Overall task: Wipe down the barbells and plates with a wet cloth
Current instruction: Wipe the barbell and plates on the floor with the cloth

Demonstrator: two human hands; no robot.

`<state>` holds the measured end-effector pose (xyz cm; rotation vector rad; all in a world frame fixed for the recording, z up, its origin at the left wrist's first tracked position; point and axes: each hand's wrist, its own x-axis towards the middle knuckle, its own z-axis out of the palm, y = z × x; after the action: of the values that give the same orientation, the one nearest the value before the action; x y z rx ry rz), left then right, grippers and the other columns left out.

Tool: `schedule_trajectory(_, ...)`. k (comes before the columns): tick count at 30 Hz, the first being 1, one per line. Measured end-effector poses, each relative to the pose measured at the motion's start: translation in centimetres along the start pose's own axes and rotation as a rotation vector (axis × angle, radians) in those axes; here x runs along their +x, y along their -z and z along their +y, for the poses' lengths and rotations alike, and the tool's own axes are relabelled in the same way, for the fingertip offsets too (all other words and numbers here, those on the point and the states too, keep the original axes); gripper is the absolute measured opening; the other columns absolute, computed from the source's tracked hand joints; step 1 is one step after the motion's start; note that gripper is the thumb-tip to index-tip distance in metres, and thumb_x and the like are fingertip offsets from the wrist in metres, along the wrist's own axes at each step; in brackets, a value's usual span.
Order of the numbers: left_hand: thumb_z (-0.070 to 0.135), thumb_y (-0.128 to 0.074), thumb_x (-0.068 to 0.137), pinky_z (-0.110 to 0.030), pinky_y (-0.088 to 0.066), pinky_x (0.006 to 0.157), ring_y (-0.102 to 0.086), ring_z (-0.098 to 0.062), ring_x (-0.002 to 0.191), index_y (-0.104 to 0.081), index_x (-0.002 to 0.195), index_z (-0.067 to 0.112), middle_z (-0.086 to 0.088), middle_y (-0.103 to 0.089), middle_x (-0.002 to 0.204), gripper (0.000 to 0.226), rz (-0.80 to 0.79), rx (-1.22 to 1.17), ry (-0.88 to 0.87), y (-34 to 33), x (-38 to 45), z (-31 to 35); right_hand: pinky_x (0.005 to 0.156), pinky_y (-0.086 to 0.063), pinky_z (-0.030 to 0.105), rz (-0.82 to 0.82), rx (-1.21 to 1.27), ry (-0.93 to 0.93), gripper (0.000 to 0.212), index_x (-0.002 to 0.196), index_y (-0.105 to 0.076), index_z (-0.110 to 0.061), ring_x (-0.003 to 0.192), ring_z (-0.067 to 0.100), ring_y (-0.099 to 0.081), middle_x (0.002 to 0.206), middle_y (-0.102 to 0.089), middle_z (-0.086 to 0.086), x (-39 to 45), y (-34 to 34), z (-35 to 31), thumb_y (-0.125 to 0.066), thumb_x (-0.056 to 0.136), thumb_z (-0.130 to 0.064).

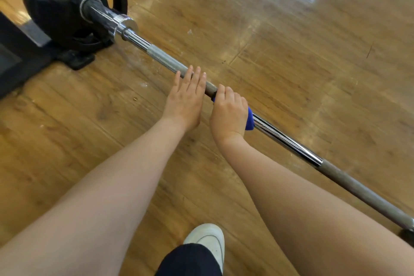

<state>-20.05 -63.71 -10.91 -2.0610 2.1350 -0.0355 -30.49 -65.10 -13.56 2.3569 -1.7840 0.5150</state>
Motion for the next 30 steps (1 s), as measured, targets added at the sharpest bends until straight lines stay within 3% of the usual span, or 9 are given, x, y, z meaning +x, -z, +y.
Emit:
schedule_trajectory(4,0.019,-0.040,0.094,-0.045,0.008,0.115,0.014,-0.030,0.144,0.012,0.147,0.001,-0.016,0.013,0.157,0.076,-0.017,-0.035,0.008,0.2,-0.1,1.3,0.056,-0.045,0.028,-0.012,-0.031,0.114,0.028,0.092,-0.068,-0.005,0.058,0.024,-0.061,0.073,-0.064,0.005,0.2,0.4,1.5,-0.052,0.069,-0.006)
schedule_trajectory(7,0.015,-0.035,0.094,-0.044,0.011,0.114,0.015,-0.029,0.144,0.013,0.147,0.001,-0.015,0.013,0.157,0.073,0.007,-0.026,-0.017,0.7,0.2,2.0,0.056,-0.045,0.027,0.002,0.009,0.142,0.040,0.094,-0.068,-0.005,0.059,0.024,-0.061,0.076,-0.065,0.004,-0.3,0.4,3.2,-0.035,0.072,-0.009)
schedule_trajectory(12,0.015,-0.037,0.096,-0.045,0.010,0.114,0.014,-0.030,0.144,0.014,0.147,0.001,-0.016,0.013,0.157,0.074,0.026,0.009,-0.074,0.8,0.0,3.0,0.070,-0.051,0.034,0.083,0.008,0.179,0.043,0.113,-0.063,0.000,0.077,0.028,-0.064,0.098,-0.066,0.011,-4.1,0.8,7.9,-0.044,0.075,0.001)
schedule_trajectory(16,0.014,-0.033,0.098,-0.046,0.009,0.114,0.012,-0.030,0.145,0.015,0.147,0.002,-0.016,0.011,0.157,0.069,0.058,0.090,-0.163,0.6,-0.2,3.8,0.075,-0.052,0.038,0.092,0.022,0.135,0.051,0.114,-0.064,0.002,0.088,0.031,-0.066,0.106,-0.066,0.013,-7.3,2.3,12.2,-0.069,0.065,0.014)
schedule_trajectory(19,0.008,-0.024,0.098,-0.044,0.010,0.114,0.010,-0.030,0.145,0.012,0.148,0.002,-0.015,0.008,0.158,0.062,0.078,0.103,-0.160,1.0,0.6,3.9,0.079,-0.052,0.039,0.046,0.020,0.079,0.059,0.113,-0.065,0.002,0.091,0.031,-0.067,0.107,-0.067,0.013,-9.2,3.6,14.4,-0.077,0.056,0.014)
schedule_trajectory(30,0.007,-0.026,0.100,-0.039,0.005,0.116,0.001,-0.028,0.146,0.003,0.149,0.002,-0.015,-0.002,0.158,0.057,0.108,0.193,-0.140,2.2,4.6,1.4,0.083,-0.052,0.042,0.085,0.090,-0.106,0.055,0.109,-0.066,0.005,0.091,0.035,-0.066,0.103,-0.068,0.018,-9.2,3.5,12.9,-0.073,0.056,0.019)
